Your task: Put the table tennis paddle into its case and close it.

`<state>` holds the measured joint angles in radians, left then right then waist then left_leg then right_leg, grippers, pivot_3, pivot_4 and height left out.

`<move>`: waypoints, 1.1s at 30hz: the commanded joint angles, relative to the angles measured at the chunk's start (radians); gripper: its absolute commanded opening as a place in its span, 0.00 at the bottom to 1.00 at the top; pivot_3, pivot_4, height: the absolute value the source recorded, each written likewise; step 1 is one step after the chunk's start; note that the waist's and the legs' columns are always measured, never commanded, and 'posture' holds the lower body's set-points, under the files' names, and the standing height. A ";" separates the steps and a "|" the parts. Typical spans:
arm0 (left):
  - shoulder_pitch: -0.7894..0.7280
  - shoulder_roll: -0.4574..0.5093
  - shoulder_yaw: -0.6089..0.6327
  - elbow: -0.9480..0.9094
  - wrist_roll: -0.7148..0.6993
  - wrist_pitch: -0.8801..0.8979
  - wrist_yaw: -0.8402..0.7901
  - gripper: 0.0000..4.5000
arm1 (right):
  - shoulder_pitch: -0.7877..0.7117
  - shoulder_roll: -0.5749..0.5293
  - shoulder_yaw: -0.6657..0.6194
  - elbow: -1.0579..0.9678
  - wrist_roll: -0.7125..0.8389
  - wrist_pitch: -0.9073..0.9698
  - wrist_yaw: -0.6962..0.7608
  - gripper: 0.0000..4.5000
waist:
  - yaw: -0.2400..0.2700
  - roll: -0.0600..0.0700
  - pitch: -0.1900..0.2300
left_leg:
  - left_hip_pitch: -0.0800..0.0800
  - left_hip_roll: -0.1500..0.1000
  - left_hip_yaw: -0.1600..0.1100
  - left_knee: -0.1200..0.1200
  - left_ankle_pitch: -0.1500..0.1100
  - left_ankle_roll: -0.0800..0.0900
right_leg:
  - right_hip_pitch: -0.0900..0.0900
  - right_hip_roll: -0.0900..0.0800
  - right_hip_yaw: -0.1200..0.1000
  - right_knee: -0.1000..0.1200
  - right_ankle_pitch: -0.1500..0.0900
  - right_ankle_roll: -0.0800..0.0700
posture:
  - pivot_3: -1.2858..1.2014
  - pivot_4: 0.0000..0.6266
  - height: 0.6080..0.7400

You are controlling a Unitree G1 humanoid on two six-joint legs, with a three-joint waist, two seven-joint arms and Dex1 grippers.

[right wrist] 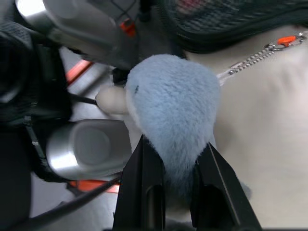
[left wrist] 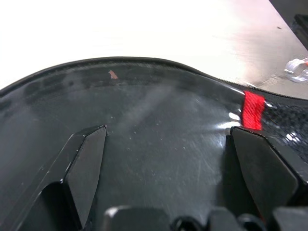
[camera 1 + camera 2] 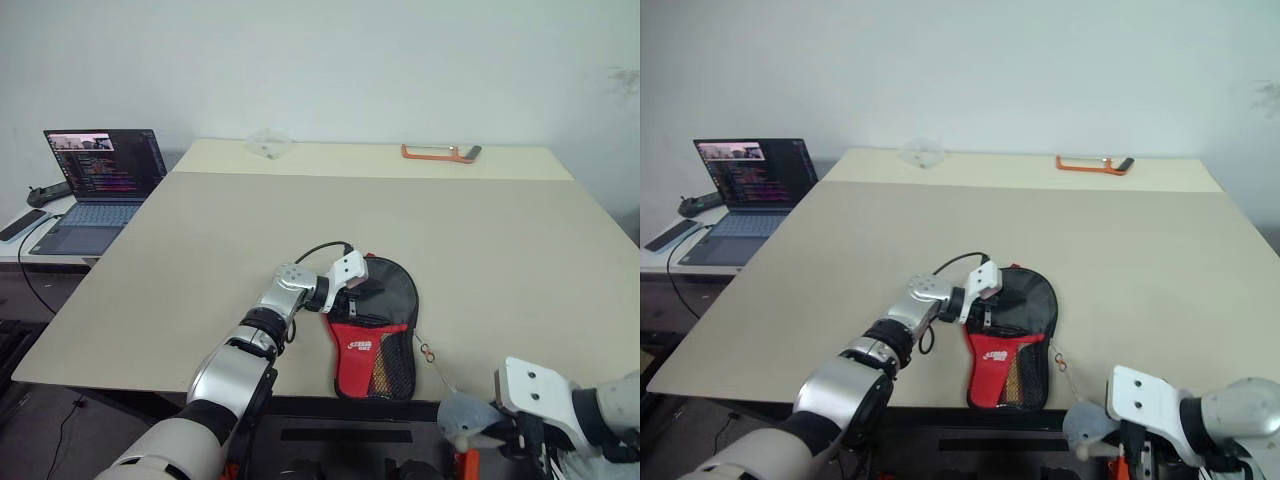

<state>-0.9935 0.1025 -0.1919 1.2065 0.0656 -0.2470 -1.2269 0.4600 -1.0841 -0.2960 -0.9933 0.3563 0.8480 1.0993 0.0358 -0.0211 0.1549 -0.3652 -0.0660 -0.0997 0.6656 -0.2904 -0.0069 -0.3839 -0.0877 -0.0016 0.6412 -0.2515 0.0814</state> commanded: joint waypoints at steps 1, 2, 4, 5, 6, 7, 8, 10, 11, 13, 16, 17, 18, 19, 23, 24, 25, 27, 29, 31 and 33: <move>0.004 -0.036 -0.035 0.063 0.057 0.027 0.032 1.00 | 0.150 -0.061 -0.062 -0.054 0.154 -0.119 -0.049 0.05 | 0.001 0.000 0.000 | 0.000 -0.001 0.000 0.000 0.000 0.001 | 0.000 -0.001 0.000 0.000 0.000 0.001 | 0.52 0.24 1.00; -0.004 -0.047 -0.035 0.068 0.062 0.024 0.043 1.00 | 0.211 -0.082 -0.082 -0.054 0.195 -0.161 -0.078 0.05 | 0.002 -0.002 0.001 | 0.000 -0.002 0.000 0.000 -0.001 0.001 | 0.001 -0.002 0.000 0.000 -0.001 0.001 | 0.52 0.24 1.00; -0.015 -0.065 -0.033 0.077 0.072 0.019 0.057 1.00 | 0.344 -0.139 -0.093 -0.054 0.260 -0.264 -0.160 0.05 | 0.001 -0.003 0.002 | 0.000 -0.003 0.000 0.000 -0.001 0.002 | 0.002 -0.003 0.000 -0.001 -0.001 0.002 | 0.52 0.24 1.00; -0.021 -0.075 -0.033 0.080 0.076 0.018 0.065 1.00 | 0.403 -0.160 -0.111 -0.054 0.276 -0.301 -0.186 0.05 | 0.001 -0.005 0.003 | 0.000 -0.003 -0.001 0.000 -0.002 0.003 | 0.002 -0.004 0.000 -0.001 -0.001 0.002 | 0.52 0.24 1.00; -0.025 -0.082 -0.033 0.083 0.081 0.015 0.072 1.00 | 0.466 -0.191 -0.102 -0.054 0.286 -0.357 -0.228 0.05 | 0.001 -0.006 0.003 | 0.001 -0.003 -0.001 0.000 -0.002 0.003 | 0.003 -0.004 0.000 -0.002 -0.002 0.002 | 0.52 0.24 1.00; -0.030 -0.091 -0.033 0.086 0.085 0.014 0.079 1.00 | 0.527 -0.219 -0.096 -0.054 0.293 -0.409 -0.266 0.05 | 0.001 -0.005 0.003 | 0.001 -0.004 -0.002 0.000 -0.002 0.003 | 0.004 -0.004 -0.002 -0.003 -0.002 0.003 | 0.52 0.24 1.00; -0.035 -0.098 -0.033 0.089 0.089 0.013 0.084 1.00 | 0.590 -0.250 -0.087 -0.054 0.295 -0.468 -0.304 0.05 | 0.001 -0.006 0.003 | 0.001 -0.004 -0.003 0.000 -0.002 0.003 | 0.005 -0.004 -0.002 -0.004 -0.002 0.003 | 0.52 0.24 1.00; -0.038 -0.104 -0.033 0.092 0.097 0.007 0.084 1.00 | 0.698 -0.321 -0.044 -0.054 0.294 -0.586 -0.397 0.05 | 0.001 -0.005 0.003 | 0.001 -0.003 -0.005 -0.001 -0.002 0.003 | 0.007 -0.004 -0.006 -0.008 -0.002 0.003 | 0.52 0.24 1.00; -0.038 -0.106 -0.031 0.093 0.100 0.005 0.085 1.00 | 0.738 -0.362 -0.015 -0.054 0.289 -0.644 -0.451 0.05 | 0.001 -0.005 0.003 | 0.001 -0.003 -0.007 -0.001 -0.002 0.003 | 0.010 -0.004 -0.007 -0.011 -0.002 0.003 | 0.52 0.24 1.00; -0.039 -0.109 -0.028 0.095 0.104 0.003 0.086 1.00 | 0.773 -0.441 0.023 -0.054 0.299 -0.716 -0.554 0.05 | 0.000 -0.005 0.002 | 0.001 -0.003 -0.007 -0.001 -0.002 0.003 | 0.010 -0.004 -0.008 -0.013 -0.002 0.003 | 0.52 0.24 1.00; -0.033 -0.103 -0.023 0.092 0.102 -0.004 0.078 1.00 | 0.730 -0.532 -0.009 -0.054 0.367 -0.692 -0.675 0.05 | 0.000 -0.004 0.002 | 0.001 -0.004 -0.007 -0.001 -0.002 0.003 | 0.011 -0.005 -0.008 -0.014 -0.002 0.003 | 0.52 0.24 1.00; -0.029 -0.099 -0.022 0.090 0.101 -0.008 0.075 1.00 | 0.710 -0.562 -0.019 -0.054 0.411 -0.682 -0.694 0.05 | 0.001 -0.004 0.002 | 0.001 -0.004 -0.008 -0.001 -0.002 0.003 | 0.011 -0.005 -0.008 -0.014 -0.002 0.003 | 0.52 0.24 1.00; -0.024 -0.093 -0.020 0.088 0.099 -0.012 0.071 1.00 | 0.683 -0.583 -0.037 -0.054 0.467 -0.662 -0.701 0.05 | 0.000 -0.004 0.002 | 0.000 -0.004 -0.008 -0.001 -0.002 0.003 | 0.011 -0.005 -0.008 -0.014 -0.002 0.003 | 0.52 0.24 1.00; -0.019 -0.087 -0.018 0.086 0.097 -0.014 0.073 1.00 | 0.638 -0.592 -0.074 -0.054 0.531 -0.624 -0.686 0.12 | -0.001 -0.003 0.002 | 0.000 -0.004 -0.008 -0.001 -0.002 0.003 | 0.011 -0.005 -0.008 -0.014 -0.002 0.003 | 0.52 0.24 1.00; 0.008 -0.055 -0.011 0.076 0.090 -0.029 0.067 1.00 | 0.428 -0.605 -0.169 -0.054 0.762 -0.462 -0.651 0.39 | -0.007 -0.003 0.002 | 0.000 -0.004 -0.008 -0.001 -0.003 0.004 | 0.011 -0.005 -0.008 -0.014 -0.001 0.001 | 0.52 0.24 1.00; 0.017 -0.045 -0.008 0.071 0.086 -0.032 0.064 1.00 | 0.379 -0.603 -0.182 -0.054 0.812 -0.423 -0.645 0.47 | -0.008 -0.003 0.001 | 0.000 -0.003 -0.009 -0.001 -0.003 0.004 | 0.011 -0.005 -0.009 -0.014 0.000 0.001 | 0.52 0.24 1.00; 0.024 -0.038 -0.003 0.067 0.081 -0.033 0.063 1.00 | 0.324 -0.585 -0.205 -0.054 0.859 -0.371 -0.635 0.54 | -0.009 -0.002 0.001 | 0.000 -0.003 -0.009 -0.001 -0.003 0.004 | 0.011 -0.005 -0.009 -0.014 0.000 0.000 | 0.52 0.24 1.00; 0.034 -0.027 0.009 0.055 0.067 -0.029 0.062 1.00 | 0.204 -0.558 -0.232 -0.017 0.935 -0.305 -0.631 0.69 | -0.011 -0.002 0.001 | 0.000 -0.002 -0.009 -0.002 -0.003 0.004 | 0.011 -0.005 -0.009 -0.015 0.001 -0.002 | 0.52 0.24 1.00; 0.049 -0.007 0.026 0.040 0.051 -0.032 0.051 1.00 | 0.075 -0.564 -0.203 0.041 1.005 -0.298 -0.662 0.84 | -0.016 -0.001 0.001 | 0.000 -0.002 -0.008 -0.002 -0.004 0.004 | 0.011 -0.005 -0.008 -0.015 0.001 -0.003 | 0.52 0.24 1.00; 0.063 0.012 0.041 0.019 0.032 -0.032 0.035 1.00 | -0.022 -0.521 -0.126 0.154 0.949 -0.300 -0.622 0.99 | -0.017 -0.001 0.001 | 0.000 -0.001 -0.007 -0.002 -0.004 0.004 | 0.010 -0.005 -0.008 -0.015 0.001 -0.003 | 0.52 0.24 1.00; 0.074 0.024 0.048 -0.007 0.022 -0.030 0.033 1.00 | -0.115 -0.476 -0.034 0.263 0.860 -0.305 -0.551 0.99 | -0.017 -0.003 0.002 | 0.000 0.002 -0.007 -0.002 -0.004 0.004 | 0.010 -0.005 -0.008 -0.016 0.001 -0.004 | 0.52 0.24 1.00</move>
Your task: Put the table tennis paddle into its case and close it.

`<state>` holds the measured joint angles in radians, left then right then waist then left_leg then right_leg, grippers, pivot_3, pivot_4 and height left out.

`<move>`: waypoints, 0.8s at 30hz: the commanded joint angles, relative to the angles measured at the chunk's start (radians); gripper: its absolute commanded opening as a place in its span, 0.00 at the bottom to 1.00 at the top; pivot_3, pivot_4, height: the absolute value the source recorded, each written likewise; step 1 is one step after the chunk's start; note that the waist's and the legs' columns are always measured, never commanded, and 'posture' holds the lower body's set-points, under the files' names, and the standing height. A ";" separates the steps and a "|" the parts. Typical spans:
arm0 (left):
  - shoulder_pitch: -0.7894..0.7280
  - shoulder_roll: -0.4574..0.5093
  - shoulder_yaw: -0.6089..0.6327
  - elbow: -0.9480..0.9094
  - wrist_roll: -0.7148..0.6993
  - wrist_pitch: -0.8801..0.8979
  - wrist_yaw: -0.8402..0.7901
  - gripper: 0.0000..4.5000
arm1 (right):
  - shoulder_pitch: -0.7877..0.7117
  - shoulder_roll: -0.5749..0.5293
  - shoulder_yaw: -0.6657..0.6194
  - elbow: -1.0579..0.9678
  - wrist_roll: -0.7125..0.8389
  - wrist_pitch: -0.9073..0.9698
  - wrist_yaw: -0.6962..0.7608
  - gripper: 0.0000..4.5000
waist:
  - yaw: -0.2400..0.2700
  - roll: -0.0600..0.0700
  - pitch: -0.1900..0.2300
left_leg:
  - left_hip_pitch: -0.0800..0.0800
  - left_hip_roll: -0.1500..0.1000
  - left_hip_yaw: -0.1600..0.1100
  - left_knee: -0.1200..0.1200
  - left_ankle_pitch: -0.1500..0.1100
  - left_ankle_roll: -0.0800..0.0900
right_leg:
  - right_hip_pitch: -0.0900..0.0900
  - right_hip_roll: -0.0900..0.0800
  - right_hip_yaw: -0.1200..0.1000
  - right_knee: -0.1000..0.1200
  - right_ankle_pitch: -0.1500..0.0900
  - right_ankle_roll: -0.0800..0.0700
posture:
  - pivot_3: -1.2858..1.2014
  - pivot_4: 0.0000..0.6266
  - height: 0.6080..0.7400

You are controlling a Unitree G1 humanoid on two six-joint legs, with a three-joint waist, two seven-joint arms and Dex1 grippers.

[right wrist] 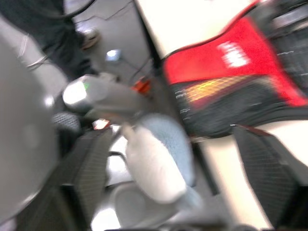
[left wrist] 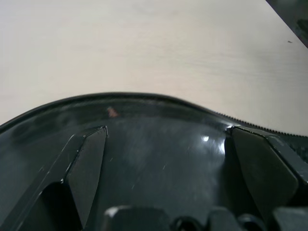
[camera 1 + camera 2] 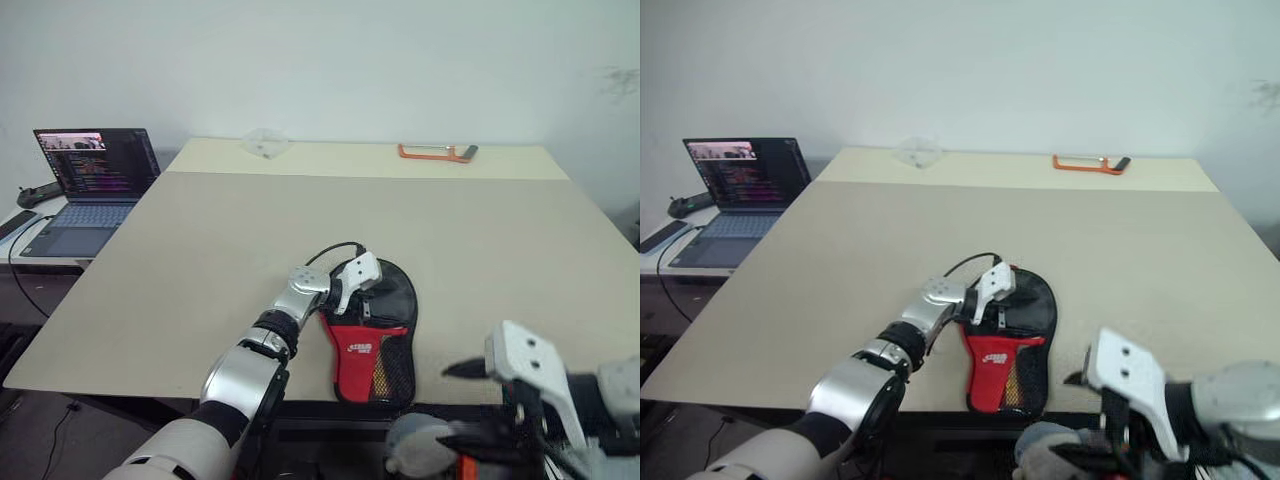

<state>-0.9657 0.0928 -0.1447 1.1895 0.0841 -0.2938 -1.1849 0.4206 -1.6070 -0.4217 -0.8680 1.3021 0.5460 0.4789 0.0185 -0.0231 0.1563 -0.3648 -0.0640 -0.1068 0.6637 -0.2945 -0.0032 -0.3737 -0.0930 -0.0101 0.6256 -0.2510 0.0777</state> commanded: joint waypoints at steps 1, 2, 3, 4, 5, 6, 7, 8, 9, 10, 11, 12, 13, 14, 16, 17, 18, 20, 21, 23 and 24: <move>0.058 0.049 0.004 -0.003 -0.003 0.012 -0.022 1.00 | -0.127 0.063 0.138 0.145 -0.103 0.005 0.069 0.99 | 0.000 -0.001 0.000 | 0.000 0.000 0.000 0.000 0.000 0.000 | 0.000 0.001 0.000 0.000 0.000 -0.001 | 0.52 0.24 1.00; 0.066 0.059 0.007 -0.021 -0.010 0.013 -0.031 1.00 | -0.186 0.088 0.190 0.167 -0.139 0.008 0.087 0.99 | -0.002 0.001 0.000 | 0.000 0.000 0.000 0.000 0.000 0.000 | 0.000 0.001 0.000 0.000 0.000 -0.001 | 0.52 0.24 1.00; 0.069 0.060 0.010 -0.037 -0.017 0.019 -0.034 1.00 | -0.248 0.121 0.239 0.200 -0.182 0.008 0.110 0.99 | -0.002 0.003 0.000 | 0.000 0.000 0.001 0.000 0.000 0.000 | -0.001 0.002 0.000 0.000 0.000 -0.001 | 0.52 0.24 1.00; 0.080 0.077 0.015 -0.056 -0.028 0.018 -0.051 1.00 | -0.311 0.155 0.287 0.197 -0.203 0.026 0.103 0.99 | -0.002 0.003 0.000 | 0.000 0.000 0.001 -0.001 0.000 0.000 | -0.002 0.003 0.000 0.001 0.000 -0.001 | 0.52 0.24 1.00; 0.079 0.078 0.025 -0.085 -0.044 0.033 -0.056 1.00 | -0.388 0.212 0.349 0.248 -0.271 0.018 0.126 0.99 | -0.006 0.003 0.000 | 0.000 0.000 0.001 -0.001 0.000 0.000 | -0.002 0.003 0.000 0.001 0.000 -0.001 | 0.52 0.24 1.00; 0.082 0.089 0.036 -0.123 -0.064 0.048 -0.070 1.00 | -0.470 0.284 0.412 0.295 -0.339 0.015 0.128 0.99 | -0.009 0.003 0.000 | 0.000 0.000 0.001 -0.001 0.000 0.000 | -0.003 0.004 0.000 0.002 0.000 -0.001 | 0.52 0.24 1.00; 0.085 0.103 0.045 -0.170 -0.083 0.058 -0.084 1.00 | -0.550 0.368 0.472 0.362 -0.417 -0.006 0.129 0.99 | -0.014 0.002 0.001 | -0.001 0.000 0.000 -0.001 0.000 -0.001 | -0.004 0.005 0.000 0.002 0.000 -0.002 | 0.52 0.24 1.00; 0.089 0.115 0.051 -0.212 -0.098 0.071 -0.094 1.00 | -0.609 0.439 0.514 0.418 -0.485 -0.027 0.131 0.99 | -0.019 0.000 0.002 | 0.000 0.000 0.001 -0.001 0.000 -0.001 | -0.004 0.005 0.001 0.002 0.000 -0.001 | 0.52 0.24 1.00; 0.096 0.132 0.059 -0.259 -0.117 0.092 -0.104 1.00 | -0.660 0.505 0.547 0.473 -0.547 -0.047 0.128 0.99 | -0.022 0.000 0.003 | -0.001 0.000 0.001 -0.001 0.000 -0.001 | -0.005 0.005 0.001 0.003 0.001 -0.001 | 0.52 0.24 1.00; 0.104 0.143 0.063 -0.296 -0.130 0.109 -0.109 1.00 | -0.690 0.550 0.564 0.507 -0.592 -0.059 0.132 0.99 | -0.023 -0.001 0.004 | -0.002 -0.001 0.002 0.000 0.000 -0.001 | -0.006 0.005 0.003 0.004 0.001 -0.001 | 0.52 0.24 1.00; 0.116 0.164 0.078 -0.353 -0.153 0.146 -0.108 1.00 | -0.729 0.610 0.583 0.563 -0.643 -0.087 0.132 0.99 | -0.024 0.000 0.004 | -0.003 -0.001 0.002 0.000 0.000 -0.001 | -0.007 0.005 0.002 0.004 0.001 -0.001 | 0.52 0.24 1.00; 0.128 0.178 0.086 -0.399 -0.171 0.175 -0.104 1.00 | -0.767 0.668 0.600 0.623 -0.691 -0.117 0.138 0.99 | -0.025 0.000 0.004 | -0.005 -0.002 0.002 0.001 0.001 -0.003 | -0.010 0.005 0.003 0.005 0.001 -0.002 | 0.52 0.24 1.00; 0.146 0.200 0.096 -0.457 -0.188 0.207 -0.098 1.00 | -0.791 0.712 0.606 0.675 -0.728 -0.148 0.155 0.99 | -0.026 0.000 0.004 | -0.009 -0.002 0.002 0.001 0.002 -0.005 | -0.015 0.005 0.003 0.007 0.001 -0.002 | 0.52 0.24 1.00; 0.168 0.225 0.109 -0.514 -0.203 0.234 -0.087 1.00 | -0.817 0.757 0.612 0.738 -0.772 -0.199 0.170 0.99 | -0.026 0.000 0.004 | -0.014 -0.002 0.002 0.002 0.003 -0.007 | -0.021 0.005 0.003 0.009 0.001 -0.002 | 0.52 0.24 1.00; 0.218 0.279 0.135 -0.618 -0.228 0.294 -0.064 1.00 | -0.857 0.828 0.618 0.846 -0.838 -0.270 0.200 0.99 | -0.028 0.000 0.004 | -0.022 -0.004 0.003 0.003 0.004 -0.008 | -0.033 0.003 0.004 0.017 0.001 -0.003 | 0.52 0.24 1.00; 0.245 0.302 0.148 -0.666 -0.238 0.321 -0.046 1.00 | -0.880 0.859 0.619 0.906 -0.874 -0.308 0.209 0.99 | -0.028 0.000 0.004 | -0.022 -0.004 0.003 0.003 0.004 -0.008 | -0.033 0.002 0.004 0.017 0.000 -0.003 | 0.52 0.24 1.00; 0.275 0.323 0.164 -0.718 -0.249 0.355 -0.022 1.00 | -0.903 0.883 0.619 0.966 -0.900 -0.339 0.227 0.99 | -0.028 0.001 0.004 | -0.021 -0.004 0.003 0.002 0.004 -0.008 | -0.034 0.002 0.004 0.017 0.000 -0.004 | 0.52 0.24 1.00; 0.332 0.348 0.190 -0.819 -0.271 0.415 0.026 1.00 | -0.941 0.917 0.610 1.069 -0.938 -0.392 0.264 0.99 | -0.028 0.001 0.005 | -0.021 -0.005 0.003 0.002 0.004 -0.009 | -0.034 0.002 0.004 0.017 0.000 -0.004 | 0.52 0.24 1.00; 0.354 0.355 0.197 -0.859 -0.280 0.438 0.044 1.00 | -0.954 0.929 0.602 1.106 -0.951 -0.413 0.277 0.99 | -0.029 0.001 0.005 | -0.021 -0.005 0.003 0.003 0.005 -0.009 | -0.034 0.001 0.004 0.018 0.000 -0.004 | 0.52 0.24 1.00; 0.423 0.356 0.212 -0.973 -0.293 0.489 0.106 1.00 | -0.993 0.940 0.580 1.219 -0.975 -0.468 0.321 0.99 | -0.023 0.002 0.005 | -0.021 -0.006 0.002 0.003 0.005 -0.009 | -0.033 0.001 0.004 0.018 0.000 -0.004 | 0.52 0.24 1.00; 0.462 0.362 0.217 -1.026 -0.300 0.508 0.125 1.00 | -1.010 0.944 0.572 1.259 -0.985 -0.484 0.334 0.99 | -0.023 0.002 0.005 | -0.021 -0.006 0.002 0.004 0.005 -0.009 | -0.033 0.001 0.004 0.018 0.000 -0.004 | 0.52 0.24 1.00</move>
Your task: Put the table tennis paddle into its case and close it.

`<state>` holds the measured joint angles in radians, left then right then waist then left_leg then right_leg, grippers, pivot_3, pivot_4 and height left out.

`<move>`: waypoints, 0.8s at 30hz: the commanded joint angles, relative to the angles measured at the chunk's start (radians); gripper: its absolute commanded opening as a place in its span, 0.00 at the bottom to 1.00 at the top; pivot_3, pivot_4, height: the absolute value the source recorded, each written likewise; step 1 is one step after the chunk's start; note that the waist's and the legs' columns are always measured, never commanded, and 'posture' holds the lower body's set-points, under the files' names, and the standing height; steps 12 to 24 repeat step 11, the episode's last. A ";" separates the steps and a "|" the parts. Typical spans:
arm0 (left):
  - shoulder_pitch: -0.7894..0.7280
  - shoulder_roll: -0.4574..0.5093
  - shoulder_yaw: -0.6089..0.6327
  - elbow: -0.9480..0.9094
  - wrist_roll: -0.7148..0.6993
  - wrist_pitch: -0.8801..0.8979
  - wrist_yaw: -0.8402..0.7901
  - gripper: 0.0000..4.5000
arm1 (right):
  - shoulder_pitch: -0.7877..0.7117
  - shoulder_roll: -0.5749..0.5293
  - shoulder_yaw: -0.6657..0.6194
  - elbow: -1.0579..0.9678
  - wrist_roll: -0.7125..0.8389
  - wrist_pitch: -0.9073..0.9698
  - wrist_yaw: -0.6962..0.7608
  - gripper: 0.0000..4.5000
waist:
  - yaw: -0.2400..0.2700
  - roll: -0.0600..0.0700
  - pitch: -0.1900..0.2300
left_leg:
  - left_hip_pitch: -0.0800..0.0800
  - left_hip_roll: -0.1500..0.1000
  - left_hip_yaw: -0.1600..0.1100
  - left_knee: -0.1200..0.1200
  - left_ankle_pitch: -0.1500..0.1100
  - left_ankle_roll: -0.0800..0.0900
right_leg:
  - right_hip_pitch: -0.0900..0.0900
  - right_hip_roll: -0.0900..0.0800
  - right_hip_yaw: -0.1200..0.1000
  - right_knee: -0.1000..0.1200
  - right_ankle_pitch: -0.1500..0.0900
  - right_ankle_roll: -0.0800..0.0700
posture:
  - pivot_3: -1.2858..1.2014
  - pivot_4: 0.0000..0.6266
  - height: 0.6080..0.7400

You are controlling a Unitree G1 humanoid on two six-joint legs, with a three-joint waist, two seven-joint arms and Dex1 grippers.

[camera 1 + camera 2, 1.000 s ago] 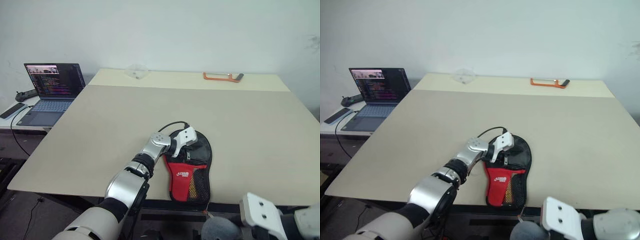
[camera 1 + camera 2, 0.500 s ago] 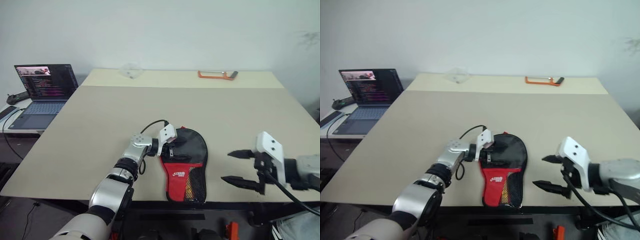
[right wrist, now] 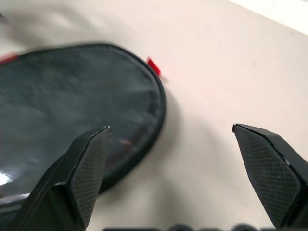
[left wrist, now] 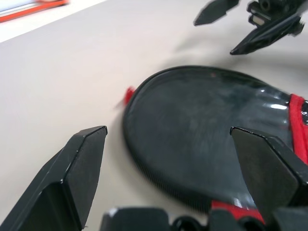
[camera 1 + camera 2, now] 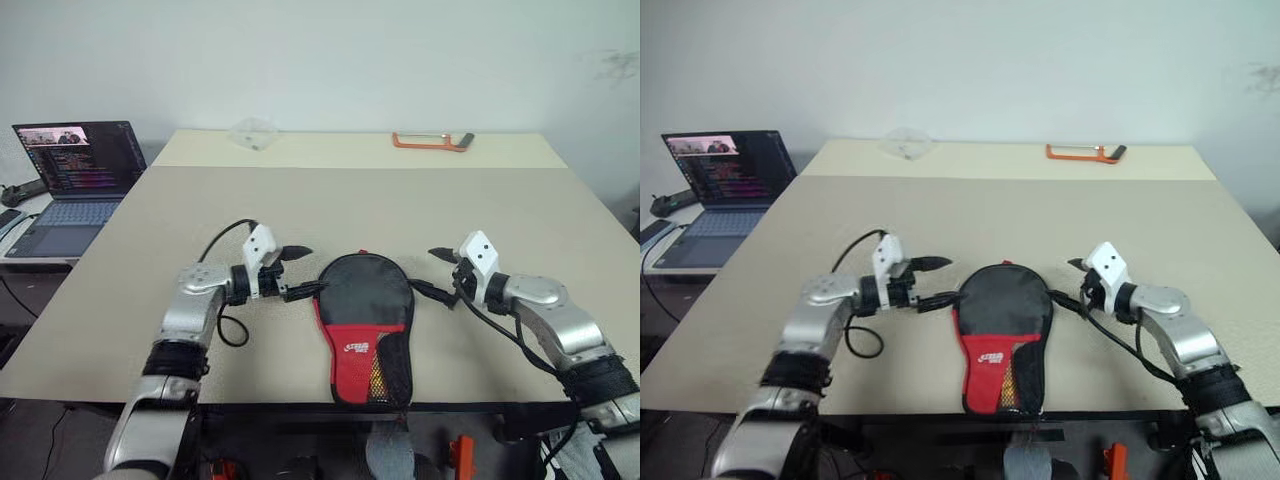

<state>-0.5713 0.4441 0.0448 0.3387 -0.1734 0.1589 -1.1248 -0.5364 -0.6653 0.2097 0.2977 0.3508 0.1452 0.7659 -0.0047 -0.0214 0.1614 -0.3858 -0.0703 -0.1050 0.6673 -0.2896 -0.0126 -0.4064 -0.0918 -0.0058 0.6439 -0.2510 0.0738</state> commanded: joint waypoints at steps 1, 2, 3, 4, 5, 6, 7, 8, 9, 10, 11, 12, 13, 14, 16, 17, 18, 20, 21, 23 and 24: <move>0.094 0.007 0.017 -0.224 -0.042 0.077 0.089 1.00 | -0.076 -0.001 -0.075 0.149 -0.037 -0.100 0.070 0.99 | 0.000 0.001 0.000 | 0.001 0.000 0.000 0.000 0.000 0.000 | 0.000 0.000 0.001 0.000 0.000 0.000 | 0.52 0.24 1.00; 0.113 0.007 0.005 -0.257 -0.035 0.086 0.107 1.00 | -0.097 -0.003 -0.087 0.189 -0.040 -0.113 0.090 0.99 | 0.003 0.001 0.001 | 0.001 0.000 0.001 0.000 0.000 0.000 | 0.000 0.000 0.002 0.000 0.000 0.000 | 0.52 0.24 1.00; 0.128 0.012 0.002 -0.275 -0.032 0.086 0.120 1.00 | -0.113 -0.002 -0.095 0.209 -0.046 -0.118 0.103 0.99 | 0.003 0.001 0.001 | 0.001 0.000 0.000 0.000 0.000 0.000 | 0.001 0.000 0.001 0.001 0.000 0.000 | 0.52 0.24 1.00; 0.140 0.017 0.006 -0.282 -0.036 0.086 0.128 1.00 | -0.130 0.002 -0.099 0.224 -0.054 -0.119 0.111 0.99 | 0.003 0.001 0.001 | 0.002 0.000 0.000 -0.001 0.000 -0.001 | 0.000 0.000 0.001 0.001 0.000 0.000 | 0.52 0.24 1.00; 0.142 0.013 0.003 -0.281 -0.034 0.084 0.144 1.00 | -0.147 0.004 -0.105 0.251 -0.063 -0.125 0.122 0.99 | 0.002 0.001 0.001 | 0.002 0.000 0.000 -0.001 0.000 -0.001 | 0.000 0.000 0.001 0.001 0.000 0.000 | 0.52 0.24 1.00; 0.146 0.009 0.002 -0.274 -0.030 0.074 0.159 1.00 | -0.158 0.008 -0.110 0.269 -0.072 -0.127 0.130 0.99 | 0.001 0.001 0.001 | 0.002 0.000 0.000 -0.001 0.001 -0.002 | 0.000 0.000 0.002 0.001 0.000 -0.001 | 0.52 0.24 1.00; 0.154 0.004 -0.002 -0.270 -0.020 0.061 0.178 1.00 | -0.165 0.011 -0.113 0.281 -0.082 -0.130 0.132 0.99 | 0.001 0.002 0.001 | 0.003 0.000 0.000 -0.001 0.001 -0.002 | 0.000 0.000 0.002 0.001 0.000 -0.001 | 0.52 0.24 1.00; 0.165 0.002 -0.004 -0.271 -0.011 0.044 0.196 1.00 | -0.168 0.014 -0.114 0.283 -0.091 -0.127 0.130 0.99 | 0.000 0.002 0.001 | 0.003 0.000 0.000 -0.001 0.001 -0.002 | 0.000 0.000 0.002 0.002 0.000 -0.001 | 0.52 0.24 1.00; 0.178 -0.001 -0.004 -0.281 -0.006 0.033 0.215 1.00 | -0.169 0.017 -0.115 0.279 -0.097 -0.120 0.131 0.99 | 0.000 0.002 0.001 | 0.003 0.000 0.000 -0.001 0.001 -0.002 | 0.000 0.000 0.002 0.002 0.000 -0.001 | 0.52 0.24 1.00; 0.183 -0.008 -0.009 -0.289 -0.003 0.032 0.234 1.00 | -0.176 0.015 -0.118 0.287 -0.103 -0.119 0.140 0.99 | -0.002 0.002 0.001 | 0.003 0.000 0.000 -0.001 0.001 -0.002 | 0.000 0.000 0.002 0.001 0.000 -0.001 | 0.52 0.24 1.00; 0.189 -0.013 -0.008 -0.296 -0.008 0.031 0.249 1.00 | -0.179 0.016 -0.116 0.288 -0.113 -0.117 0.145 0.99 | -0.002 0.002 0.001 | 0.003 0.000 0.001 -0.002 0.001 -0.002 | 0.000 0.000 0.003 0.001 0.000 -0.001 | 0.52 0.24 1.00; 0.189 -0.013 -0.008 -0.296 -0.008 0.031 0.249 1.00 | -0.179 0.016 -0.116 0.288 -0.113 -0.117 0.145 0.99 | -0.002 0.002 0.001 | 0.003 0.000 0.001 -0.002 0.001 -0.002 | 0.000 0.000 0.003 0.001 0.000 -0.001 | 0.52 0.24 1.00; 0.189 -0.013 -0.008 -0.296 -0.008 0.031 0.249 1.00 | -0.179 0.016 -0.116 0.288 -0.113 -0.117 0.145 0.99 | -0.002 0.002 0.001 | 0.003 0.000 0.001 -0.002 0.001 -0.002 | 0.000 0.000 0.003 0.001 0.000 -0.001 | 0.52 0.24 1.00; 0.189 -0.013 -0.008 -0.296 -0.008 0.031 0.249 1.00 | -0.179 0.016 -0.116 0.288 -0.113 -0.117 0.145 0.99 | -0.002 0.002 0.001 | 0.003 0.000 0.001 -0.002 0.001 -0.002 | 0.000 0.000 0.003 0.001 0.000 -0.001 | 0.52 0.24 1.00; 0.189 -0.013 -0.008 -0.296 -0.008 0.031 0.249 1.00 | -0.179 0.016 -0.116 0.288 -0.113 -0.117 0.145 0.99 | -0.002 0.002 0.001 | 0.003 0.000 0.001 -0.002 0.001 -0.002 | 0.000 0.000 0.003 0.001 0.000 -0.001 | 0.52 0.24 1.00; 0.189 -0.013 -0.008 -0.296 -0.008 0.031 0.249 1.00 | -0.179 0.016 -0.116 0.288 -0.113 -0.117 0.145 0.99 | -0.002 0.002 0.001 | 0.003 0.000 0.001 -0.002 0.001 -0.002 | 0.000 0.000 0.003 0.001 0.000 -0.001 | 0.52 0.24 1.00; 0.189 -0.013 -0.008 -0.296 -0.008 0.031 0.249 1.00 | -0.179 0.016 -0.116 0.288 -0.113 -0.117 0.145 0.99 | -0.002 0.002 0.001 | 0.003 0.000 0.001 -0.002 0.001 -0.002 | 0.000 0.000 0.003 0.001 0.000 -0.001 | 0.52 0.24 1.00; 0.189 -0.013 -0.008 -0.296 -0.008 0.031 0.249 1.00 | -0.179 0.016 -0.116 0.288 -0.113 -0.117 0.145 0.99 | -0.002 0.002 0.001 | 0.003 0.000 0.001 -0.002 0.001 -0.002 | 0.000 0.000 0.003 0.001 0.000 -0.001 | 0.52 0.24 1.00; 0.189 -0.013 -0.008 -0.296 -0.008 0.031 0.249 1.00 | -0.179 0.016 -0.116 0.288 -0.113 -0.117 0.145 0.99 | -0.002 0.002 0.001 | 0.003 0.000 0.001 -0.002 0.001 -0.002 | 0.000 0.000 0.003 0.001 0.000 -0.001 | 0.52 0.24 1.00; 0.189 -0.013 -0.008 -0.296 -0.008 0.031 0.249 1.00 | -0.179 0.016 -0.116 0.288 -0.113 -0.117 0.145 0.99 | -0.002 0.002 0.001 | 0.003 0.000 0.001 -0.002 0.001 -0.002 | 0.000 0.000 0.003 0.001 0.000 -0.001 | 0.52 0.24 1.00; 0.189 -0.013 -0.008 -0.296 -0.008 0.031 0.249 1.00 | -0.179 0.016 -0.116 0.288 -0.113 -0.117 0.145 0.99 | -0.002 0.002 0.001 | 0.003 0.000 0.001 -0.002 0.001 -0.002 | 0.000 0.000 0.003 0.001 0.000 -0.001 | 0.52 0.24 1.00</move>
